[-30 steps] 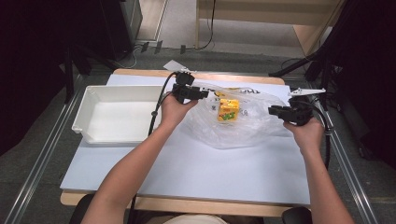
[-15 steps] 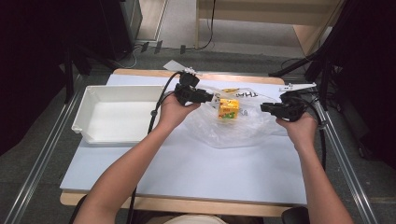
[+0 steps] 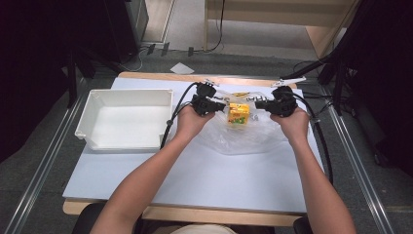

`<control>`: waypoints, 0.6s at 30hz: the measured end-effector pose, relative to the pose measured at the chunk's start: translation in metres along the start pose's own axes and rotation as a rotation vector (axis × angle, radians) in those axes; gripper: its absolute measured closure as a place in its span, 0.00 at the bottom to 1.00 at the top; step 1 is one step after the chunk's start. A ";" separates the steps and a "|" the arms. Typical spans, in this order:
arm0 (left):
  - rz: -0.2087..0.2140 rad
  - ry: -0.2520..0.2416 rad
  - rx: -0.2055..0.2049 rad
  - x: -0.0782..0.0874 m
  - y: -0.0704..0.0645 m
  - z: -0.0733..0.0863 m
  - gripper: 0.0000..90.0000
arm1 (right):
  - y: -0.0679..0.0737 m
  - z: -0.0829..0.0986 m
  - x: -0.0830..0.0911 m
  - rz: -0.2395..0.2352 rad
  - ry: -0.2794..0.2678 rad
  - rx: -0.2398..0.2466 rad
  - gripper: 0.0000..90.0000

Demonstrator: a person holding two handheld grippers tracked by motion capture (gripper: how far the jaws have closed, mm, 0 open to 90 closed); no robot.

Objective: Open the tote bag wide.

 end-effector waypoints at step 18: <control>0.023 0.056 0.036 -0.023 0.004 0.049 1.00 | -0.015 0.014 -0.051 -0.002 0.086 -0.011 1.00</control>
Point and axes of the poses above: each handheld gripper's, and its own axes: x roughly backward along the jaws, z roughly out of its underside, y roughly to its left, the point moved 10 cm from there along -x, roughly forward along the jaws, and after that the axes turned 2 degrees about -z, right-handed, at the moved point
